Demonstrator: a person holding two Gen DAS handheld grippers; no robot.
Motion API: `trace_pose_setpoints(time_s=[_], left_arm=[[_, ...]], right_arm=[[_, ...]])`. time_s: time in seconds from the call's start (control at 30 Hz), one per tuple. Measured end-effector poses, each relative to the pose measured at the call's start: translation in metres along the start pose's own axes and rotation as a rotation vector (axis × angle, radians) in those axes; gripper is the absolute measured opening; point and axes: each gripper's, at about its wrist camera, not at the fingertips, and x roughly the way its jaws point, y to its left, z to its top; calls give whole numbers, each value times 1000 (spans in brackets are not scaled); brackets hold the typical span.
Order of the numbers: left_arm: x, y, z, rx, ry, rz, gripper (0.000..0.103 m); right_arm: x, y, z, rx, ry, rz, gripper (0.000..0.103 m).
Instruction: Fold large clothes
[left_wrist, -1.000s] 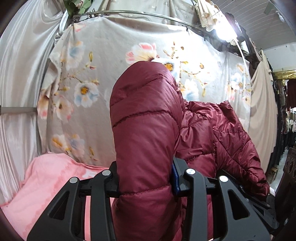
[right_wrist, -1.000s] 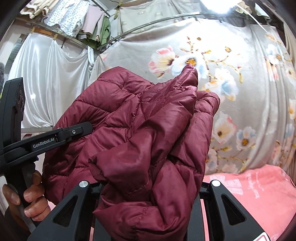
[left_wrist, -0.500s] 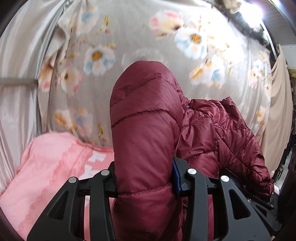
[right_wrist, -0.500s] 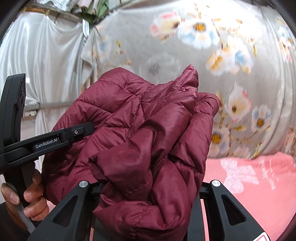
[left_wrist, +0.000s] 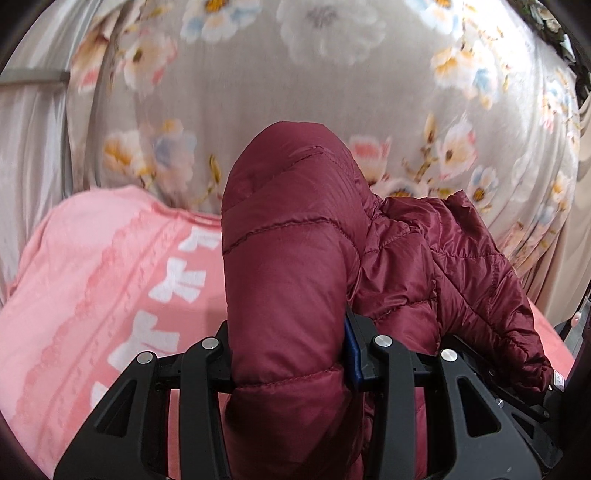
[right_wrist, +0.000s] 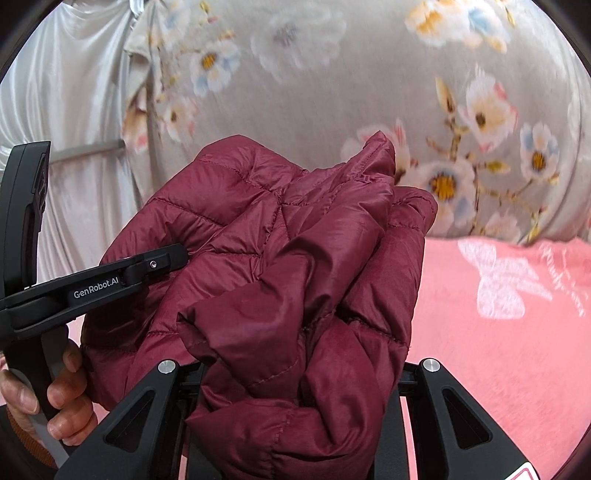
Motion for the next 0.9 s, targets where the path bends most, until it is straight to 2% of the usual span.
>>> trace_pose_setpoints(time_s=[0.57,0.77,0.9], left_arm=[[71,36,-58,-41,140,65,39],[74,36,-65,-14,126,80,40],[80,40,-72,-25,136,97,45]], right_arm=[[75,7,-57,-16,162,-12,22],[79,-1,-64,19,190,-18,22],[82,-5,-66,37,221,-25,23]])
